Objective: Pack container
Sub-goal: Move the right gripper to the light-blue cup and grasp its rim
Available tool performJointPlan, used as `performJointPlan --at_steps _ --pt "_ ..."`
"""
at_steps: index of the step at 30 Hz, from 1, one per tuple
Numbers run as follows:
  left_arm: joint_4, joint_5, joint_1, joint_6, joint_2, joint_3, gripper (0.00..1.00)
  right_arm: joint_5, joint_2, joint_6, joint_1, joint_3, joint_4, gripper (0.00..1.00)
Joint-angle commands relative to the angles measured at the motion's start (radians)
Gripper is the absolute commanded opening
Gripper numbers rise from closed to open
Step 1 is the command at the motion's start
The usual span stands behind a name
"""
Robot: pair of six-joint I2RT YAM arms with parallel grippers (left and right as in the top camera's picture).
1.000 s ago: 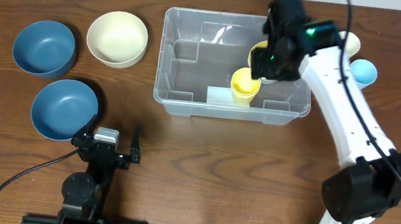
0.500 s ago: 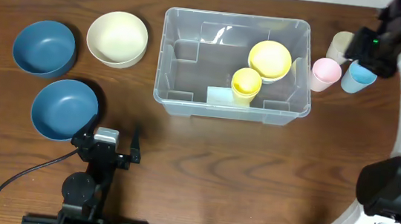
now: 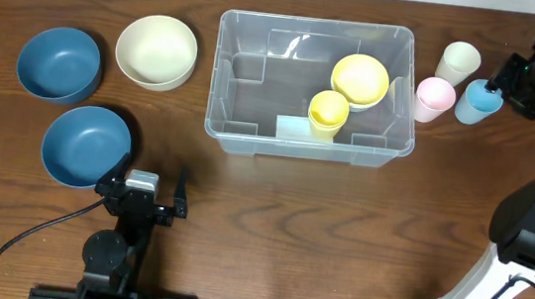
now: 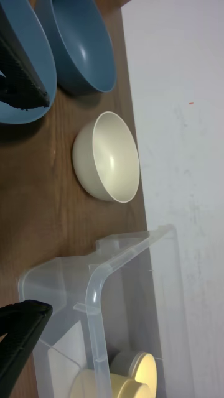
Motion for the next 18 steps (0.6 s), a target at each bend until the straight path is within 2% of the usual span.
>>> performJointPlan --at_steps 1,13,18 --pt "-0.036 -0.012 0.004 0.01 -0.005 -0.018 0.98 0.032 0.045 0.0 -0.022 -0.008 0.011 0.58" --pt "-0.036 -0.012 0.004 0.01 -0.005 -0.018 0.98 0.033 0.173 -0.011 -0.024 -0.008 0.029 0.52" --pt "-0.036 -0.012 0.004 0.01 -0.005 -0.018 0.98 0.052 0.178 -0.013 -0.024 -0.008 0.031 0.37"
